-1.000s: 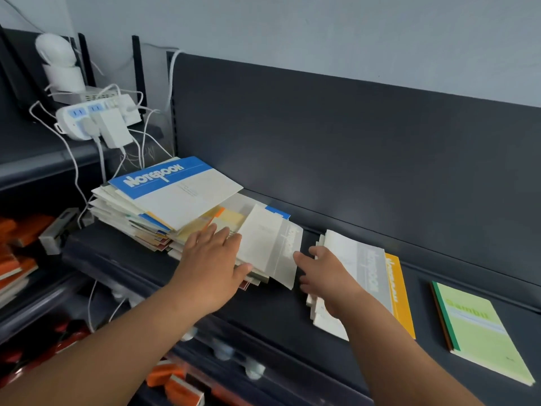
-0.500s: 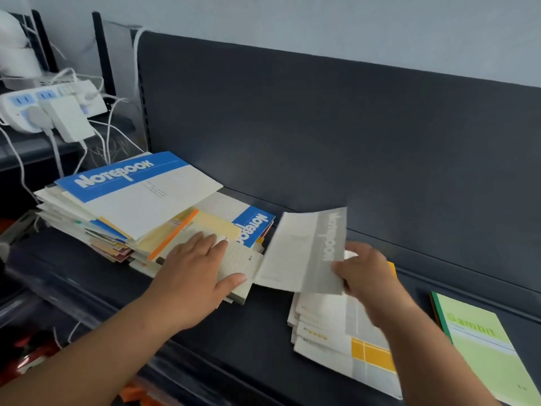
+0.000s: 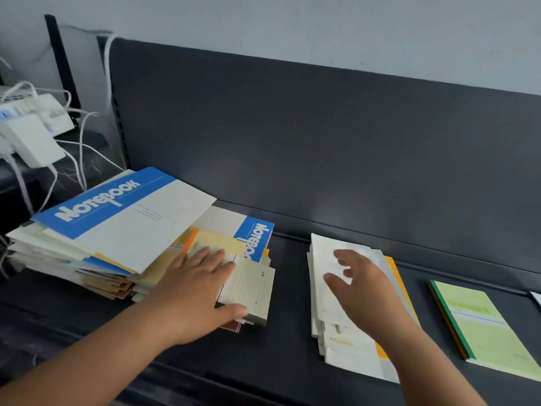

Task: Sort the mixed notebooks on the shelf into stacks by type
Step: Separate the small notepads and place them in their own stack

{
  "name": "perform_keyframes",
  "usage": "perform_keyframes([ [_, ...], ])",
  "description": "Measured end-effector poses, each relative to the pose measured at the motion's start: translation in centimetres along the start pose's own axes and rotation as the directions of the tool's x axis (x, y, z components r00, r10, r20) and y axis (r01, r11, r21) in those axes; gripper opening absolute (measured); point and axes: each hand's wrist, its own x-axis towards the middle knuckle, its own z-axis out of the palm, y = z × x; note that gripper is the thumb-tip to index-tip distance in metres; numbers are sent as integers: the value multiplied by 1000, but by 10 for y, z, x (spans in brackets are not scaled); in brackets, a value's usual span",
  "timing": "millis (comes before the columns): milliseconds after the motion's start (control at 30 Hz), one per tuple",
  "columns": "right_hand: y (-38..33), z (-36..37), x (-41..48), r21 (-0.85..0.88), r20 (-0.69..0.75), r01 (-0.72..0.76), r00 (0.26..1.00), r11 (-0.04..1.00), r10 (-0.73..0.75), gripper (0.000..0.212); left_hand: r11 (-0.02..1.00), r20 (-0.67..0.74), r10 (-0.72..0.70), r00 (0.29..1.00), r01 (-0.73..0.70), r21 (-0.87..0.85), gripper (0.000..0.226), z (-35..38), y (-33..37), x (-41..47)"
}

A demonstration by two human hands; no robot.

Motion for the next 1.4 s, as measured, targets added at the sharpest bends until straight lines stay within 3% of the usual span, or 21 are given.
perform_keyframes([
  [33, -13, 9, 1, 81, 65, 8, 998, 997, -13, 43, 1000, 15, 27, 1000, -27, -15, 81, -3, -6, 2],
  [133, -43, 38, 9, 109, 159, 62, 984, 992, -79, 42, 992, 43, 120, 992, -117, -54, 71, -8, -21, 5],
  [200, -55, 55, 11, 185, 229, 12, 972, 983, -55, 42, 988, 3, 148, 989, -148, -41, 73, -8, -28, 4],
  [300, -63, 74, 10, 371, 321, -123, 947, 921, -2, 33, 993, -63, 82, 995, -86, -77, 85, -6, -41, 2],
  [400, -60, 79, 11, 368, 288, -195, 954, 909, 88, 28, 994, -50, 38, 998, -43, -99, 99, -3, -52, -3],
  [467, -56, 78, 11, 372, 255, -254, 953, 893, 165, 17, 997, -52, 72, 996, -74, -27, 102, 0, -55, -5],
  [567, -55, 76, 5, 503, 182, -335, 942, 797, 281, 6, 989, -84, 144, 986, -142, 38, 99, 7, -54, -5],
  [833, -58, 84, -14, 669, 74, -395, 878, 629, 473, 6, 984, -126, 167, 978, -173, -39, 87, 21, -42, 1],
  [1133, -72, 99, -24, 752, 271, -477, 853, 454, 447, 14, 957, -194, 237, 952, -263, -121, 95, 23, -46, -6],
  [1300, -71, 96, -22, 779, 367, -515, 837, 359, 405, 15, 986, -267, 87, 960, -121, -116, 113, 29, -51, -7],
  [1400, -70, 95, -21, 760, 377, -517, 844, 392, 382, 14, 988, -236, 68, 969, -97, -116, 109, 29, -48, -7],
])
